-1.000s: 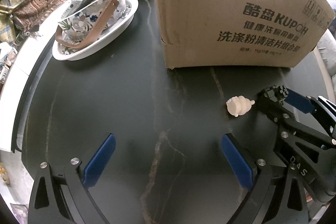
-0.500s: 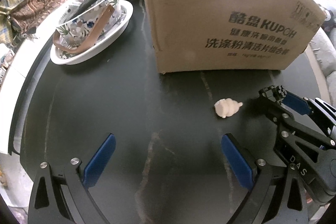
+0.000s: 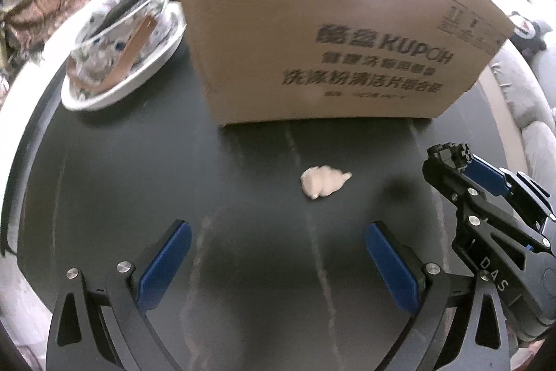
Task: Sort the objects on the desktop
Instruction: 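Move the open left tool onto the cream figurine while the right tool holds the tank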
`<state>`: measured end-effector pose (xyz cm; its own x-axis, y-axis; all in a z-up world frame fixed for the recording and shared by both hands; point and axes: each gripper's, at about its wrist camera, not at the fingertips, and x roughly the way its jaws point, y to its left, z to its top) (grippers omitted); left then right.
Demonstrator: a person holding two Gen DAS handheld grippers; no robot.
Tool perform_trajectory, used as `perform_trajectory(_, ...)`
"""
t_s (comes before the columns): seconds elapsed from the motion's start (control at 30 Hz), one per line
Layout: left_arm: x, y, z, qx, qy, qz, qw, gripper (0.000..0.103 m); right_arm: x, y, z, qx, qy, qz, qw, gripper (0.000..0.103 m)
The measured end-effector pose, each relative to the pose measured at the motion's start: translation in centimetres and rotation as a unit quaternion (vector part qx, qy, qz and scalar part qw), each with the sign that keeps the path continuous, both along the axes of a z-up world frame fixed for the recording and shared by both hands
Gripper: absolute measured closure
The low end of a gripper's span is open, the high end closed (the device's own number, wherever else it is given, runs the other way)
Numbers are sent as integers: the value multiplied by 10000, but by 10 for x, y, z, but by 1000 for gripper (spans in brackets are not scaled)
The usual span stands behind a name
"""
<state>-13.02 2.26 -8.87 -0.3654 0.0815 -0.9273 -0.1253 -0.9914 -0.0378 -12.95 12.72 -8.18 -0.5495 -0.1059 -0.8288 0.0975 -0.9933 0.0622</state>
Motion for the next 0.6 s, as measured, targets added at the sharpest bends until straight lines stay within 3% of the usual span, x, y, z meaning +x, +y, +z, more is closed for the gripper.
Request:
perform_trajectory(0.27, -4, 21, 7, 62, -11, -168, 9998, 4, -4, 9, -3, 34, 13, -201, 9998, 66)
perform_trajectory(0.6, -18, 29, 7, 151, -42, -186, 9997, 9, -3, 20, 13, -79, 30, -303, 9995, 66)
